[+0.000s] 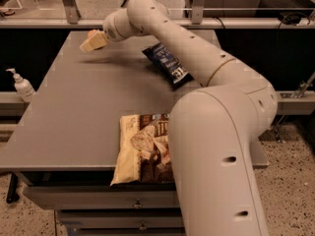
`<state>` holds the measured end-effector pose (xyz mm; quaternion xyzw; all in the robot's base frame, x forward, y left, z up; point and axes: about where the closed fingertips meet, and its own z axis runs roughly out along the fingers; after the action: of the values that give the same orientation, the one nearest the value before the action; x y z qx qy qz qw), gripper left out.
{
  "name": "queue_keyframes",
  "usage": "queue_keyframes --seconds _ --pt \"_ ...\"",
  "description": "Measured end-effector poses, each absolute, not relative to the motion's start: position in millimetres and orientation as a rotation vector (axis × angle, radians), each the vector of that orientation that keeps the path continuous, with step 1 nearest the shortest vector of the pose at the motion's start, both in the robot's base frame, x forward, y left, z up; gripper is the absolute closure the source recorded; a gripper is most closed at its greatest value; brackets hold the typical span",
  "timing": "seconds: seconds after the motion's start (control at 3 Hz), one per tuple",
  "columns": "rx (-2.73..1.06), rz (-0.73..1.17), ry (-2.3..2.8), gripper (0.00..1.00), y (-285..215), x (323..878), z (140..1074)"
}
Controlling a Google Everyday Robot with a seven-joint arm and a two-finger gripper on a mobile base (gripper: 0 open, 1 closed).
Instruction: Pick orange
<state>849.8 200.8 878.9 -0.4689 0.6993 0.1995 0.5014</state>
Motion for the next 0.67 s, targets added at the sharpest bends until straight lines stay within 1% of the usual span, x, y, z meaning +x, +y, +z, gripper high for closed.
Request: queue_keyframes --seconds 0.33,0.67 --pt "-1.147 0.496 1.698 0.0 213.4 856.8 869.7" --pt "-1.164 0.515 1.702 0.17 224.6 860.1 862.7"
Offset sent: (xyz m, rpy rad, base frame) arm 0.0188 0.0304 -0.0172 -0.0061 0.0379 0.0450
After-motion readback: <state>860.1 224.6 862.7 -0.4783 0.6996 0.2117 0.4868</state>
